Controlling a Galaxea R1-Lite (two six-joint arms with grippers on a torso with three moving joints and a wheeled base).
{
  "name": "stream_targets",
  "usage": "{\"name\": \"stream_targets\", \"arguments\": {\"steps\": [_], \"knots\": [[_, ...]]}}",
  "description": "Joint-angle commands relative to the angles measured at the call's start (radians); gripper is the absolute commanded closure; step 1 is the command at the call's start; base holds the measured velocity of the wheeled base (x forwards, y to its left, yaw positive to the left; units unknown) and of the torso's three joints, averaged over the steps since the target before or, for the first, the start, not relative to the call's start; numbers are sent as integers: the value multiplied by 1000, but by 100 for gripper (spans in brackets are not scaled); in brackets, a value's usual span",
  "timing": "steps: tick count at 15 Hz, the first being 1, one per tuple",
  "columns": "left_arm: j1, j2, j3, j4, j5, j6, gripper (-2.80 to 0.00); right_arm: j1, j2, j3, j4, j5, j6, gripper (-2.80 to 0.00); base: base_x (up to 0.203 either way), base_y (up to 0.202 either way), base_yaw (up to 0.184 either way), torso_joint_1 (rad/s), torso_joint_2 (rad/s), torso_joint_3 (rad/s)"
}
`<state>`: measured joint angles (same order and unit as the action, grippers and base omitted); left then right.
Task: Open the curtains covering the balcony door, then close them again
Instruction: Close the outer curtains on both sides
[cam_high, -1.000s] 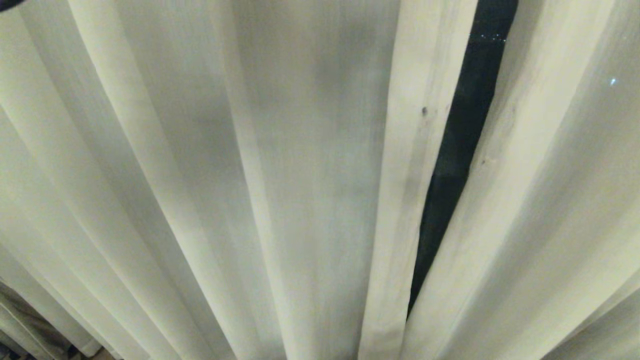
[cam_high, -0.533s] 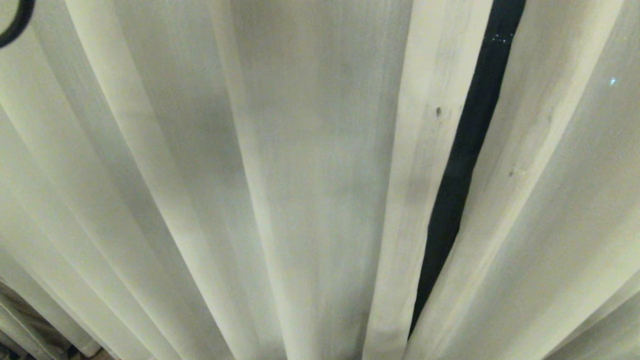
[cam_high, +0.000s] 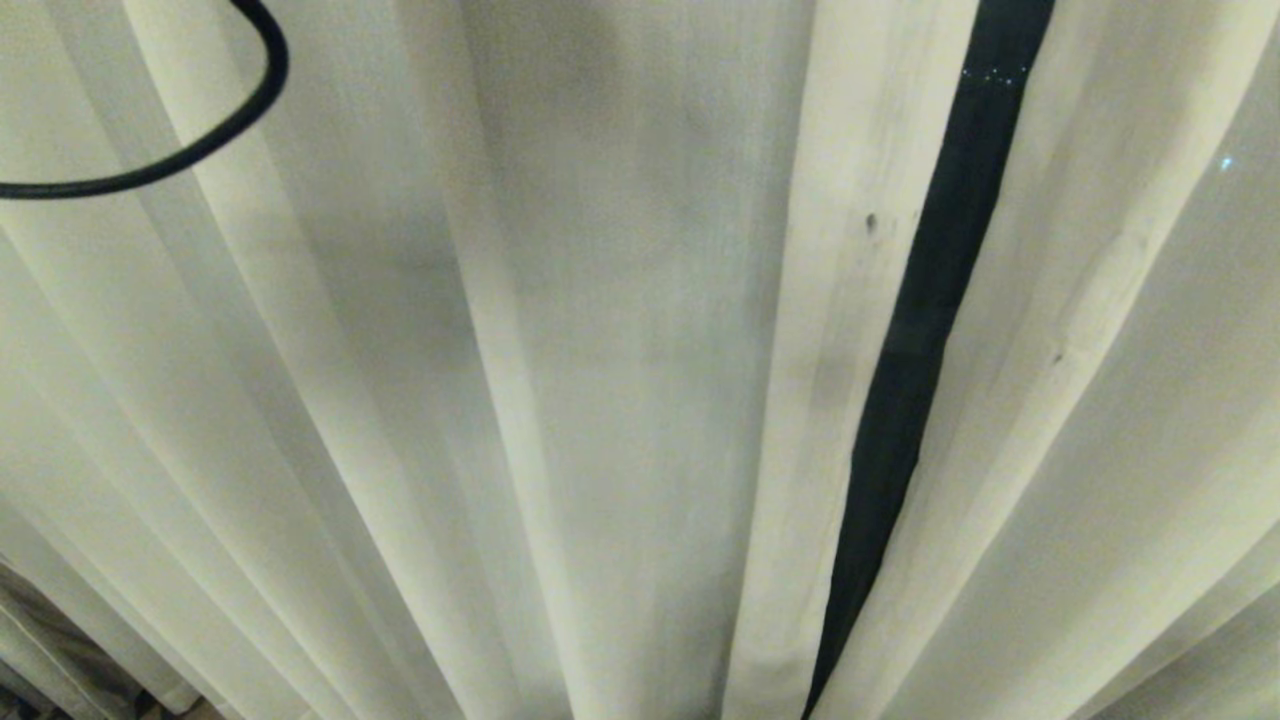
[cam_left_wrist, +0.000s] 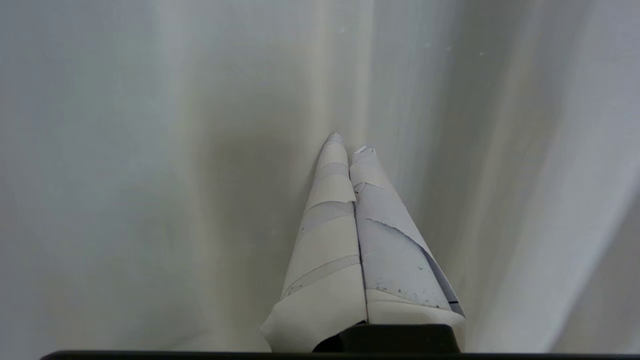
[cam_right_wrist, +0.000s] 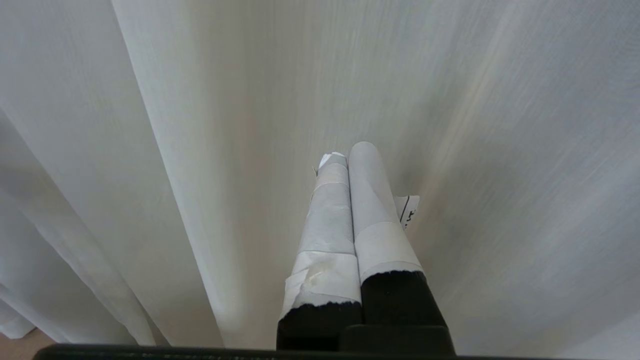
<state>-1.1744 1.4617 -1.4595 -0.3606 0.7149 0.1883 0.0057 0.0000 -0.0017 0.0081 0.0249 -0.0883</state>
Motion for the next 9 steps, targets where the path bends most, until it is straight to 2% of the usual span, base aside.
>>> {"name": "stream_targets", "arguments": {"steps": [1, 3, 5, 9], "knots": [[42, 104, -17, -3, -13, -39, 0, 0, 2, 0, 0, 0, -1, 0, 0, 0, 0, 0, 0, 0], [59, 182, -49, -3, -76, -84, 0, 0, 2, 0, 0, 1, -1, 0, 0, 0, 0, 0, 0, 0], [57, 252, -101, -3, -149, -99, 0, 0, 2, 0, 0, 0, -1, 0, 0, 0, 0, 0, 0, 0], [-1, 359, -216, -6, -212, -102, 0, 0, 2, 0, 0, 1, -1, 0, 0, 0, 0, 0, 0, 0]]}}
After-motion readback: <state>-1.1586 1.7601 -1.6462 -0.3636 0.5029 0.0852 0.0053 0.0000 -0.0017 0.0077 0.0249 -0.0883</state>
